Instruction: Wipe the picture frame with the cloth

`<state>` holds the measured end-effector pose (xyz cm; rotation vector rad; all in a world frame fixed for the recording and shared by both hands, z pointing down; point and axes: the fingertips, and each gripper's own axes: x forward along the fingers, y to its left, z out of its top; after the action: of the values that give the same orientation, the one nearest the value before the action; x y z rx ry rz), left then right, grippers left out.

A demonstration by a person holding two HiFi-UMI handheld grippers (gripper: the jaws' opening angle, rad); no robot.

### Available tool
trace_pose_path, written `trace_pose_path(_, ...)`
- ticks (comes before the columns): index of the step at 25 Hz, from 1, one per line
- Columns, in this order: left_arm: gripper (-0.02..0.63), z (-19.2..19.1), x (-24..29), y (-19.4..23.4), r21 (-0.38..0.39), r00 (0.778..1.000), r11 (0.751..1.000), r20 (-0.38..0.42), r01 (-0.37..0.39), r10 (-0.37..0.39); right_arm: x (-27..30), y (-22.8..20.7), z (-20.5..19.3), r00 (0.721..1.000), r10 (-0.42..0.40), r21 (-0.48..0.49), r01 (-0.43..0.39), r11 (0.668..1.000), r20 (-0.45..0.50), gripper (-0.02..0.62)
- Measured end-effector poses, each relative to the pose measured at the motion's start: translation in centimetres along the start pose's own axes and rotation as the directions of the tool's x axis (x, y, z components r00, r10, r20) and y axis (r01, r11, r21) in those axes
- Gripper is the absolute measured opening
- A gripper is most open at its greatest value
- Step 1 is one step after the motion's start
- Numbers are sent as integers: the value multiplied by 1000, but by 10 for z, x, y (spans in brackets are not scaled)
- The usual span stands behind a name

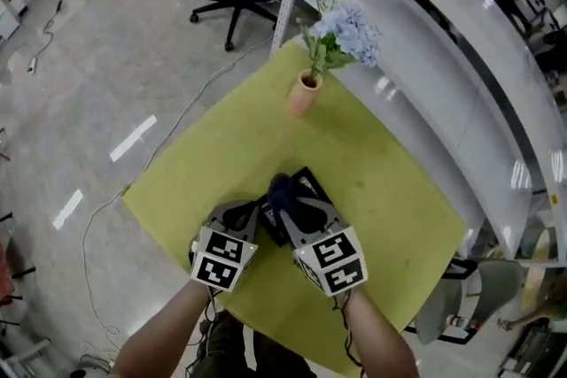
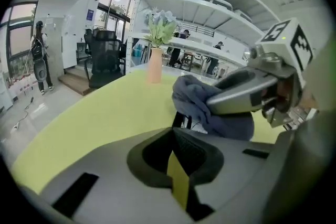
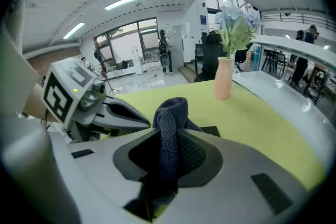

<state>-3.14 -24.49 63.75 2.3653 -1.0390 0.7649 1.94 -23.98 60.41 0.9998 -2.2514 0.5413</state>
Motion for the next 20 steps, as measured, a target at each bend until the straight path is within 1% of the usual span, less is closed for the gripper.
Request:
trace_pose_path(4,6,-1,0,0,-9,1000,1000,-4,10,-10,1,34,-20,995,85,-1,-85,996,-61,89)
trace_pose_path(8,6,0,1,1,-5,1000,1000,-4,8,-8,13,44,-35,988,115,2,-116,993,-98,87)
trace_pose_path(11,6,1,0,1,11,1000,1000,2,1,-1,16,39,-38,987,107,21,-105,994,-119,86)
trace_pose_path(14,6,0,2,0,16,1000,1000,3,0,0,18,24,-40,991,57,23,-55,998,-123,84)
trace_pose_path(20,6,0,1,1,6,1000,1000,-3,9,-9,15,3,-42,994,12,49,-7,999,-104,84)
